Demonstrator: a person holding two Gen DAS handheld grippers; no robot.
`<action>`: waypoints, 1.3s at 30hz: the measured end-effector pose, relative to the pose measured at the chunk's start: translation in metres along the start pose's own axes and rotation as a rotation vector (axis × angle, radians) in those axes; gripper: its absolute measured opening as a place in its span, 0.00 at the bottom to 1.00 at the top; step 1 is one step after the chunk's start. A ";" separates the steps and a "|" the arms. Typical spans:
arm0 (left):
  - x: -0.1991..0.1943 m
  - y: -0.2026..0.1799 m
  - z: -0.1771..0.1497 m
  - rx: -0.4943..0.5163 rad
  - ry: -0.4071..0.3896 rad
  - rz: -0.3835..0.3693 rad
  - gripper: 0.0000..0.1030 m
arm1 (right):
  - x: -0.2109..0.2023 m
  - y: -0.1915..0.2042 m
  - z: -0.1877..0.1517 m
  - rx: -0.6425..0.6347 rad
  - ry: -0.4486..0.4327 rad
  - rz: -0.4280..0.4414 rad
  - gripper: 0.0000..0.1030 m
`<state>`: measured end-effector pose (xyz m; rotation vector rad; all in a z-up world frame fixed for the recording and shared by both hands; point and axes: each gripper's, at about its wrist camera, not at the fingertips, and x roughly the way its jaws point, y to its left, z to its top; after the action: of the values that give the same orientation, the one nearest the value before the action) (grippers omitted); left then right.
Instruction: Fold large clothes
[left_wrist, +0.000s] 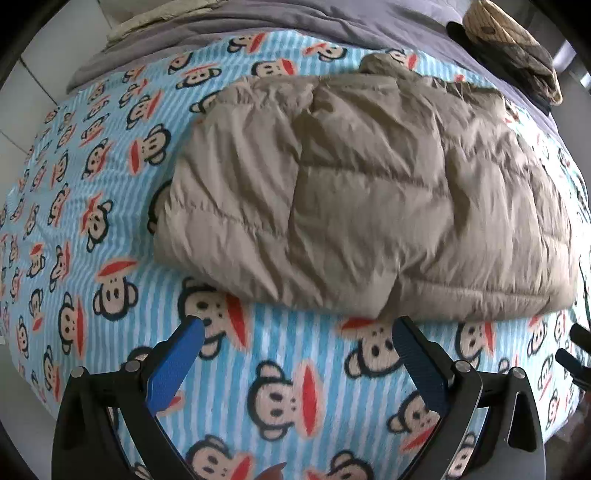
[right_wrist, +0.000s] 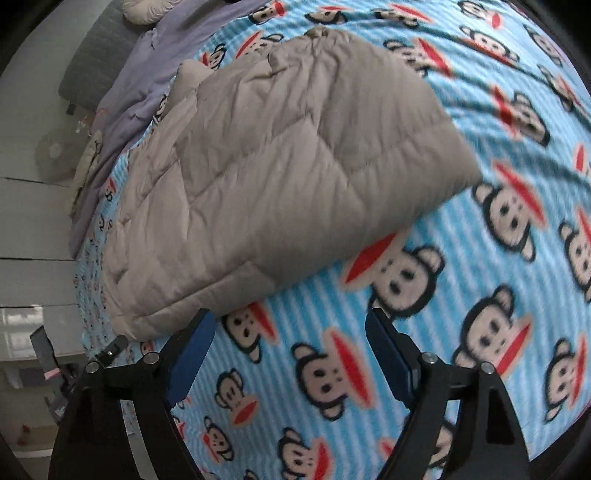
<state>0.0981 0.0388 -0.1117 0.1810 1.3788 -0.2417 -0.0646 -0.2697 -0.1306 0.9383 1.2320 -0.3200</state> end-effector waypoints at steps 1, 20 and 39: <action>0.000 0.000 -0.003 0.008 0.002 0.009 0.99 | 0.002 0.000 -0.004 0.018 0.017 -0.004 0.97; 0.043 0.072 -0.020 -0.354 0.080 -0.422 0.99 | 0.037 -0.026 -0.017 0.233 0.115 0.152 1.00; 0.105 0.092 0.036 -0.511 0.036 -0.572 0.99 | 0.074 -0.061 0.054 0.431 0.015 0.470 1.00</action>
<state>0.1754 0.1106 -0.2092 -0.6442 1.4602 -0.3496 -0.0444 -0.3271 -0.2216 1.5683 0.9312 -0.2041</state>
